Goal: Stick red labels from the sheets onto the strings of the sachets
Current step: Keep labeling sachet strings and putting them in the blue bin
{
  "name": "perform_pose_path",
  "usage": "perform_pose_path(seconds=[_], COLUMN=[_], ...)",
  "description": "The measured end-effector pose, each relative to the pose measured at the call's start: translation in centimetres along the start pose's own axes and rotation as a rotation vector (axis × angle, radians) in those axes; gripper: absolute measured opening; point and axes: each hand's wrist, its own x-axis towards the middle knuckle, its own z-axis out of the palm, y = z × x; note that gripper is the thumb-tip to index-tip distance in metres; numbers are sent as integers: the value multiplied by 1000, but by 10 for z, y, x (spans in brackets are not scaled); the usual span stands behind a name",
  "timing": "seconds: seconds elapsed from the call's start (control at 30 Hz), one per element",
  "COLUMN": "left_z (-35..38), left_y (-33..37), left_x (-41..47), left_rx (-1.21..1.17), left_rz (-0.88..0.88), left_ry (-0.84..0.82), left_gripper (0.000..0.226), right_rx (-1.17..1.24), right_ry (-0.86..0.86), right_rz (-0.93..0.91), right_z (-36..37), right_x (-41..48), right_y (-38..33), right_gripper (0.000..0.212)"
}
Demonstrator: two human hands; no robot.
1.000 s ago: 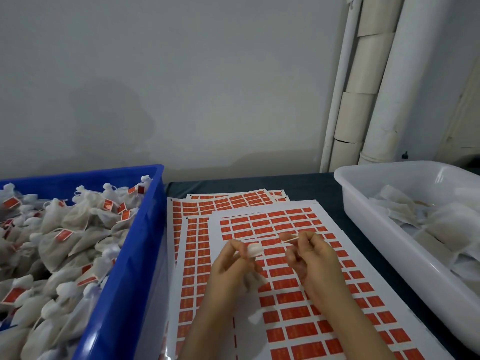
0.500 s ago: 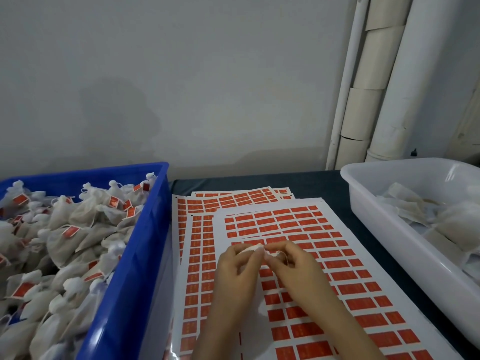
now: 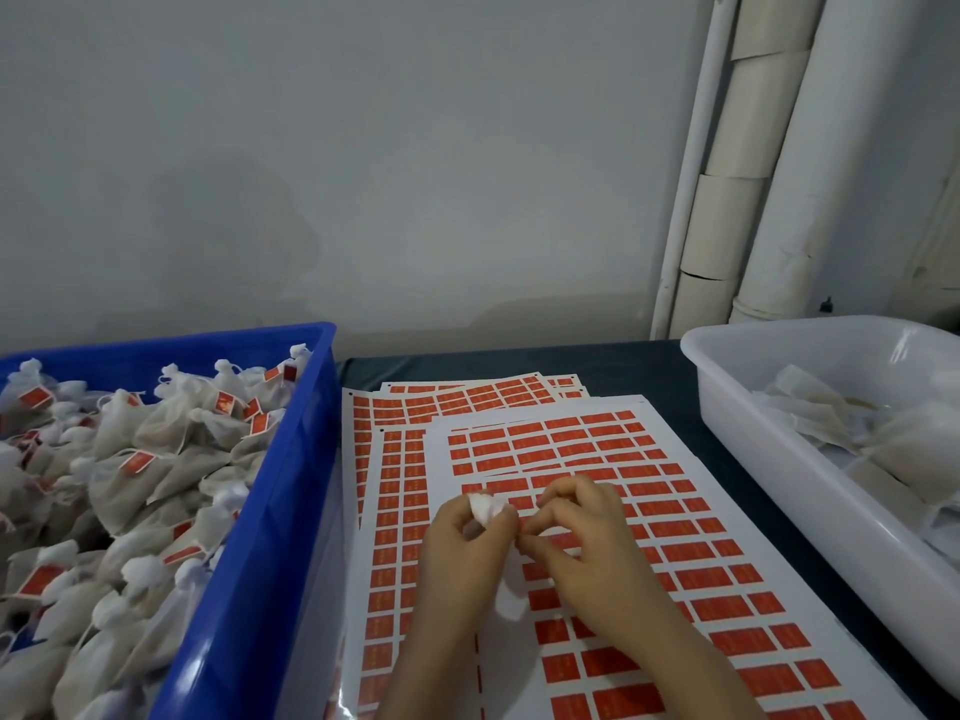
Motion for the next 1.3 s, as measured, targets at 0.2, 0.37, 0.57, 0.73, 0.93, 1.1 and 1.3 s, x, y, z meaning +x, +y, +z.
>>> perform_pose_path(seconds=[0.2, 0.37, 0.57, 0.73, 0.93, 1.1, 1.3], left_z=[-4, -11, -7, -2, -3, -4, -1], left_y=[-8, -11, -14, -11, -12, -5, -2], left_x=[2, 0, 4, 4, 7, 5, 1], left_rx=[335, 514, 553, 409, 148, -17, -155], left_rz=[91, 108, 297, 283, -48, -179, -182], left_ry=[-179, -308, -6, 219, 96, 67, 67], left_gripper=[22, 19, 23, 22, 21, 25, 7], right_rx=[-28, -94, -132, -183, -286, -385, -236], right_ry=[-89, -154, -96, 8, 141, 200, 132], right_rz=[-157, -265, -274, -261, -237, -306, -245], right_z=[-5, -5, 3, 11, 10, 10, 17], right_x=[-4, -6, -4, -4, -5, -5, -8], right_y=[8, 15, 13, 6, -1, -8, -8], right_gripper=[24, 9, 9, 9, 4, 4, 5])
